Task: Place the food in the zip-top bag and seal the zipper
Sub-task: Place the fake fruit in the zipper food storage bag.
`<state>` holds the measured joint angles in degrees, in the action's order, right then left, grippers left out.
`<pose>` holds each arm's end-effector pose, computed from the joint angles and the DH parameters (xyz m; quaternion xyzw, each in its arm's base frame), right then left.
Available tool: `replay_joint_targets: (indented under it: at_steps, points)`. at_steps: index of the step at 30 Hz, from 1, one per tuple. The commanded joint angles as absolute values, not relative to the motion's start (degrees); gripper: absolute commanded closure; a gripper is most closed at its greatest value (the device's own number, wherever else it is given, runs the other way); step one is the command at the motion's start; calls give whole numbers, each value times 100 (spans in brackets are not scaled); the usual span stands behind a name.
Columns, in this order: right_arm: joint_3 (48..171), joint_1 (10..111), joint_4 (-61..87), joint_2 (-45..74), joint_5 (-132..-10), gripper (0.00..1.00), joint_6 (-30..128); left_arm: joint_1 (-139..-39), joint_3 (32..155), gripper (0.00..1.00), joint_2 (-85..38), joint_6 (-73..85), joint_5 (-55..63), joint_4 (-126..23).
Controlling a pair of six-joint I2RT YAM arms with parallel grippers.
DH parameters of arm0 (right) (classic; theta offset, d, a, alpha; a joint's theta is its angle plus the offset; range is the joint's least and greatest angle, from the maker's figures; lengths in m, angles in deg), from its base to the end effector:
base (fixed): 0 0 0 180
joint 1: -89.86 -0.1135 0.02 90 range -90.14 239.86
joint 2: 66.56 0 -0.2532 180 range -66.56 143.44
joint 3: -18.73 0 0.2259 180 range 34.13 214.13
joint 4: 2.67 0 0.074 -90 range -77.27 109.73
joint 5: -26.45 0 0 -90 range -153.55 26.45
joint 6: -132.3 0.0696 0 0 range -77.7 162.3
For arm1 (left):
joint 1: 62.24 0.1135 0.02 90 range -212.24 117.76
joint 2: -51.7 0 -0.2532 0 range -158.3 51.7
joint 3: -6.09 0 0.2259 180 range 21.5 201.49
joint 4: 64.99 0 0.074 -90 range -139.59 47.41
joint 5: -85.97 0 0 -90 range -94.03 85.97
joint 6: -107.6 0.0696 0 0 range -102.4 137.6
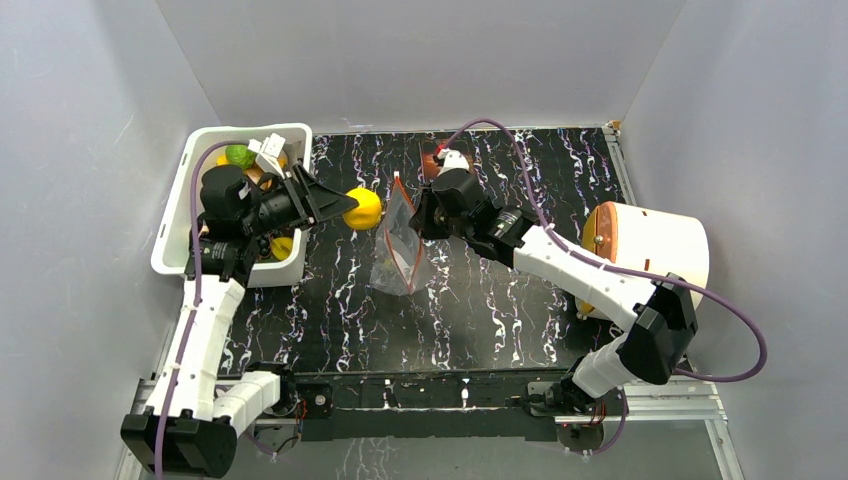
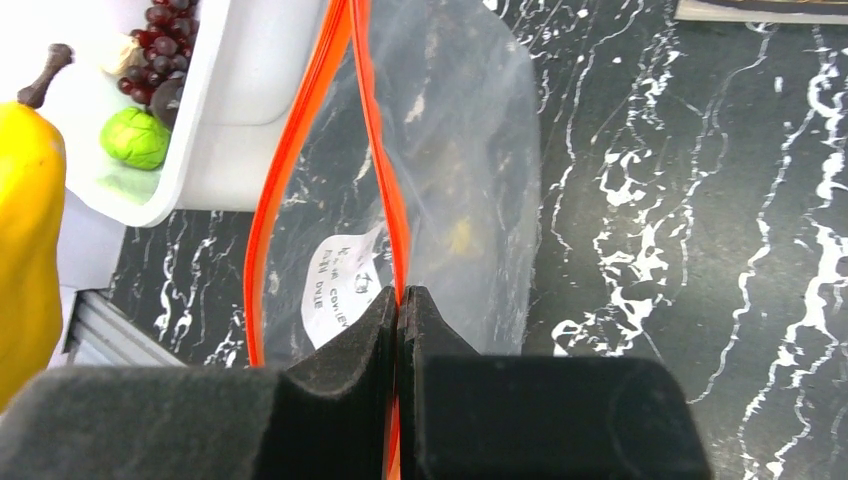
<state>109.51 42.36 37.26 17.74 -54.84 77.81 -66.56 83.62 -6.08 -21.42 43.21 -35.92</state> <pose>0.2364 0.2424 0.3122 -0.0559 0.8771 0.2629 0.3980 0.2128 -0.0673 0.3844 0.0393 0.7439 -0.5028 0.4384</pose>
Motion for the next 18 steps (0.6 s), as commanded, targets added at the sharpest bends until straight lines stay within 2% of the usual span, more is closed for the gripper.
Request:
replay_joint_targets:
  at_steps: [1, 18]
  points:
    - [11083, 4252, 3182, 1725, -5818, 100, 7989, -6739, 7910, 78, -183, -3499, 4797, -5114]
    - [11110, 4249, 2705, 1693, -6311, 100, 8168, -7186, 6673, 76, -254, -4312, 4658, -6546]
